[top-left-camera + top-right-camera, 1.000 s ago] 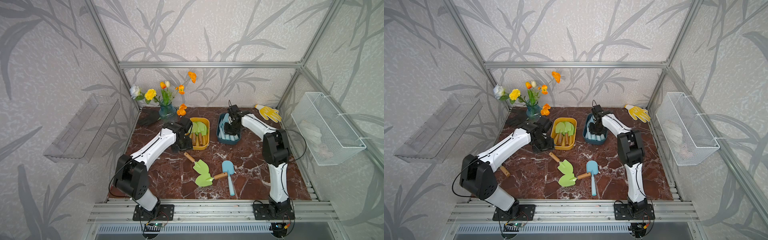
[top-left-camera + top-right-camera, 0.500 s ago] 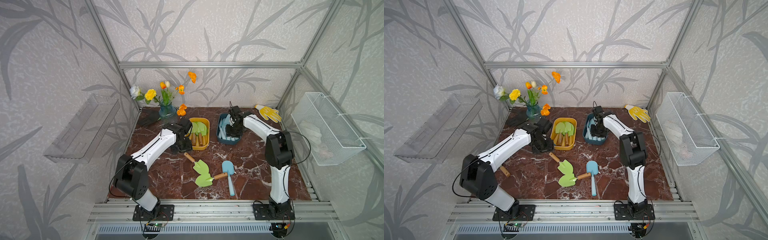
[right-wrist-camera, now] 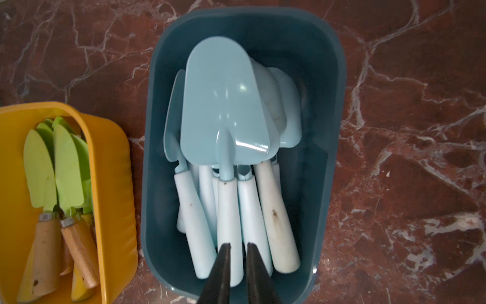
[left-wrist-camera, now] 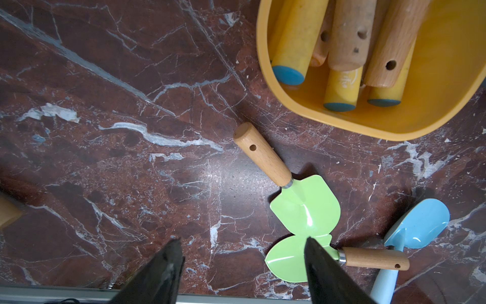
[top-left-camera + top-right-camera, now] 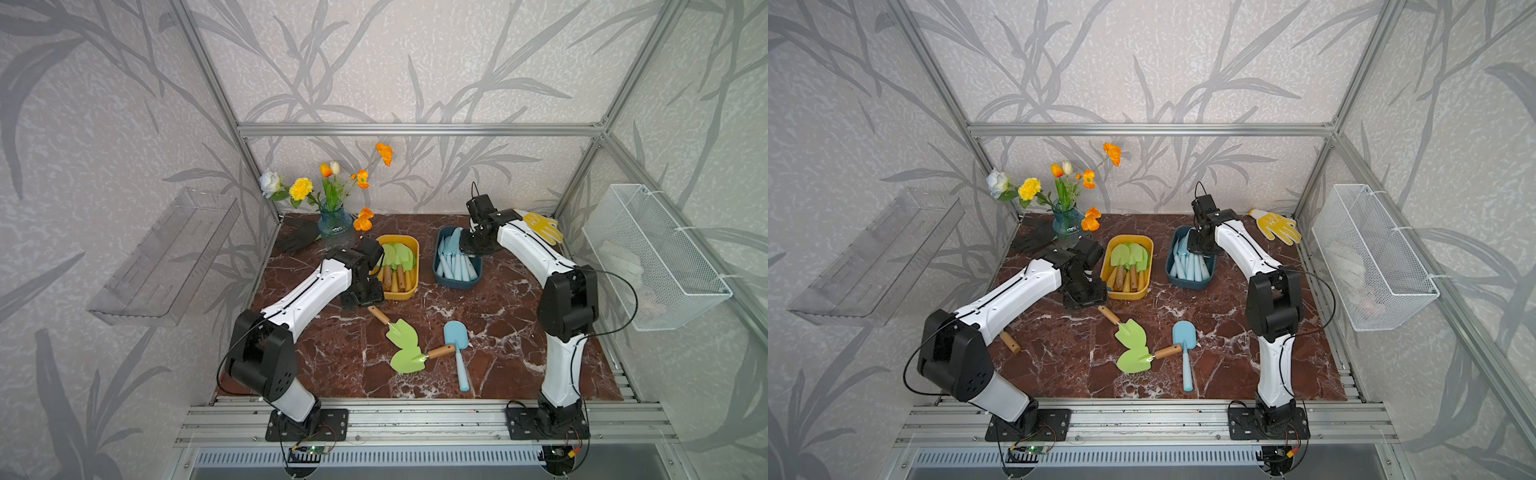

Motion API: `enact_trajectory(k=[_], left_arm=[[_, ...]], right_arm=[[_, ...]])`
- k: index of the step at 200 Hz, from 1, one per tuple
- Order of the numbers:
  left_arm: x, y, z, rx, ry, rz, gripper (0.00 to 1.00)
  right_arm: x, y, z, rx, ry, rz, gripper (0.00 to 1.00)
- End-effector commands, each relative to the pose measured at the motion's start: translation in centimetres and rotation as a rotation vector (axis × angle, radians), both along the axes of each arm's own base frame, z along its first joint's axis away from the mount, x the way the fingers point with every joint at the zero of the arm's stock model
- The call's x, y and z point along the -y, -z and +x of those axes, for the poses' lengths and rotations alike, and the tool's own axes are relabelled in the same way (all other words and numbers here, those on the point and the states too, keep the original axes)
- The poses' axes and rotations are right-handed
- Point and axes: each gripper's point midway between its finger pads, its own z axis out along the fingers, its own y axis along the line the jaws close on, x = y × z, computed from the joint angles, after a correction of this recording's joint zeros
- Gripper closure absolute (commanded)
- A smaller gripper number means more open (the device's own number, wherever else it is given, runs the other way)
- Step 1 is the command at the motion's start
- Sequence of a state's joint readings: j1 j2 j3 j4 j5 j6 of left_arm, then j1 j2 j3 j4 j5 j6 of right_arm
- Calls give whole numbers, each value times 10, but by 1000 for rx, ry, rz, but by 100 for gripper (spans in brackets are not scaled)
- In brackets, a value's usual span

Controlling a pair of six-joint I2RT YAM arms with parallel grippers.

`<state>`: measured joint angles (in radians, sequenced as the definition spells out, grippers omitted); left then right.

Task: Sort the small shovels by color and place them into the storage box
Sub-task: Place the shovel in the storage box.

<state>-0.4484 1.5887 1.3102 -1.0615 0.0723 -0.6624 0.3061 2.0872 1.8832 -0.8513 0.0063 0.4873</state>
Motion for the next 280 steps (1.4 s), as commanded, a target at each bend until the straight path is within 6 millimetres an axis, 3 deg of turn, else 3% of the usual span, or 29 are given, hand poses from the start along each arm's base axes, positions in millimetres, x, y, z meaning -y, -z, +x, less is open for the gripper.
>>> enact_trajectory(k=[1, 65, 145, 171, 205, 250, 280], left_arm=[[-9, -9, -8, 15, -4, 14, 26], [-18, -10, -15, 14, -16, 44, 26], [-19, -7, -16, 5, -28, 46, 26], [-19, -6, -16, 3, -29, 48, 26], [-19, -8, -16, 8, -25, 49, 27], [-13, -12, -19, 2, 24, 18, 26], [-7, -8, -25, -17, 74, -6, 26]], right_arm=[[7, 20, 7, -47, 57, -23, 86], [-4, 53, 2, -112, 37, 2, 86], [-47, 77, -11, -162, -20, 84, 85], [-50, 80, -13, -174, -27, 94, 85], [-35, 60, -12, -125, -15, 26, 85], [-2, 4, -13, 8, 32, -43, 83], [9, -29, -23, 84, 30, -52, 81]])
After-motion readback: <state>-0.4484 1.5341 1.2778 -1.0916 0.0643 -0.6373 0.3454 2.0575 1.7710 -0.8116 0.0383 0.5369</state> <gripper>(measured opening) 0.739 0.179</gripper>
